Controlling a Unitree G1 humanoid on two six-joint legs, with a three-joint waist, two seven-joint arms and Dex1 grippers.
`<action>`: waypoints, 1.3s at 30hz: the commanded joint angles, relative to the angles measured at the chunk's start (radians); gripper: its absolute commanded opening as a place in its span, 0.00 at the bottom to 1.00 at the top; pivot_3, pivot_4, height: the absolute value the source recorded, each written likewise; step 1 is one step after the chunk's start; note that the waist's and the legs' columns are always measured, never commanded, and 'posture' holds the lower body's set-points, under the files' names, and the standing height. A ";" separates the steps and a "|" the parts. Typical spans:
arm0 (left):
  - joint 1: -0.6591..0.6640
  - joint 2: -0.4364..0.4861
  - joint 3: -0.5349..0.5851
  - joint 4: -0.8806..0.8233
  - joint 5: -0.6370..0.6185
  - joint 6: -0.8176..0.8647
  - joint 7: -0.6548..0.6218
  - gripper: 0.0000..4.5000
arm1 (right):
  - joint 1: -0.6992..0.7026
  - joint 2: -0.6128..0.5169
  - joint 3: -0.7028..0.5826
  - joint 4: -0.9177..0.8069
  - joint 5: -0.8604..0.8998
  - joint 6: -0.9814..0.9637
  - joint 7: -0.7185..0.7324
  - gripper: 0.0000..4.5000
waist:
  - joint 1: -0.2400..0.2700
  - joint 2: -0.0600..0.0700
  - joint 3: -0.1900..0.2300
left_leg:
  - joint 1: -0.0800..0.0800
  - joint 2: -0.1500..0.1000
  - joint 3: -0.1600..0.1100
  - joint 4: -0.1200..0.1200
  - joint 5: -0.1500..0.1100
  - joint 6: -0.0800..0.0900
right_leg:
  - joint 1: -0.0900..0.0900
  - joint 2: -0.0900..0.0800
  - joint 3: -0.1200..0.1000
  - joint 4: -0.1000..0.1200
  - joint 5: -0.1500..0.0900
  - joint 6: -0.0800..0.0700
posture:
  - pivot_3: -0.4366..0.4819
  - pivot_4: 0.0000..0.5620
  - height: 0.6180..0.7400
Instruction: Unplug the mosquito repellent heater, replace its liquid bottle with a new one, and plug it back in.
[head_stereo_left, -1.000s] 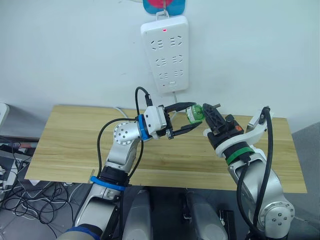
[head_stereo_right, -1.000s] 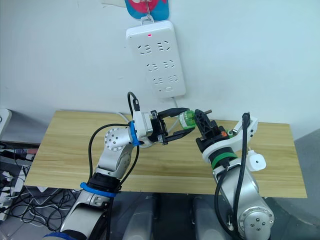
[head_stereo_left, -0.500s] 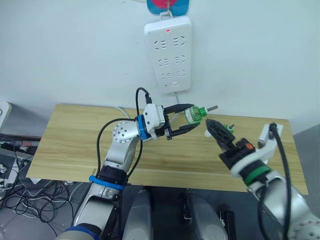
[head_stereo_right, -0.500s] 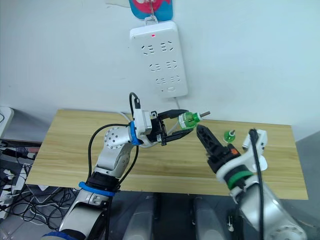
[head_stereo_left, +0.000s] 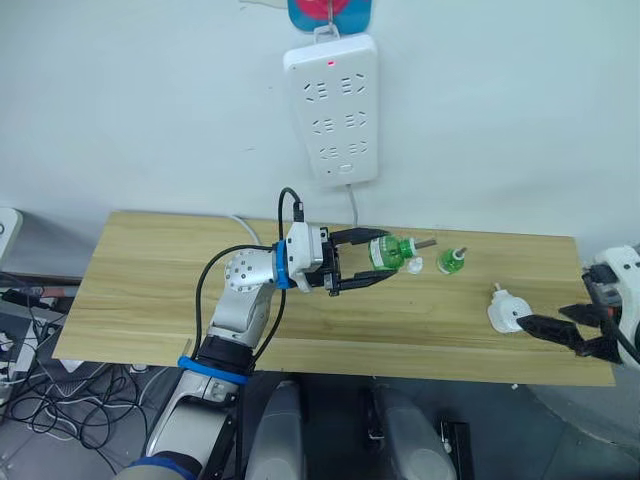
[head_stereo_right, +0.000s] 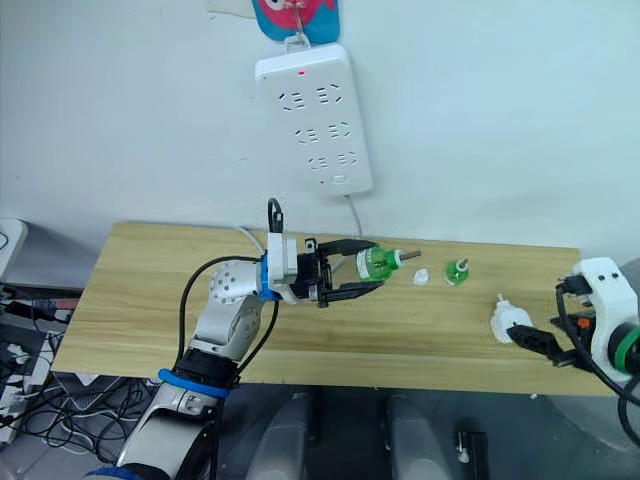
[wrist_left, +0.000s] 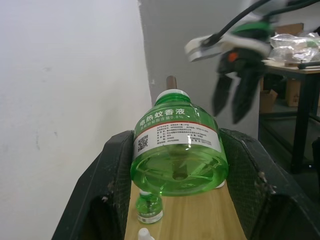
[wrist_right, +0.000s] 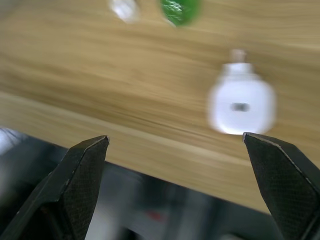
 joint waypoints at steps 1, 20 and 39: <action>0.012 -0.003 -0.005 -0.045 -0.010 -0.018 -0.005 0.50 | -0.116 -0.036 0.155 0.060 -0.171 -0.003 0.147 1.00 | 0.001 0.000 0.000 | 0.000 0.000 0.000 0.000 0.000 0.000 | 0.000 0.000 0.000 0.000 0.000 0.000 | 0.46 0.64 1.00; 0.066 0.026 -0.019 -0.133 -0.010 0.020 0.010 0.50 | -0.616 0.286 0.442 0.248 -0.562 0.331 0.202 1.00 | 0.008 0.000 0.003 | -0.001 0.001 -0.002 0.000 -0.002 0.003 | 0.000 -0.001 0.002 0.000 0.000 0.000 | 0.49 0.72 1.00; 0.088 0.057 -0.014 -0.191 -0.021 0.073 0.007 0.50 | -0.727 0.461 0.472 0.397 -0.835 0.325 0.279 1.00 | 0.024 0.003 0.014 | -0.001 0.000 -0.001 0.000 -0.003 0.005 | 0.000 -0.002 0.003 0.000 0.000 0.000 | 0.52 0.77 1.00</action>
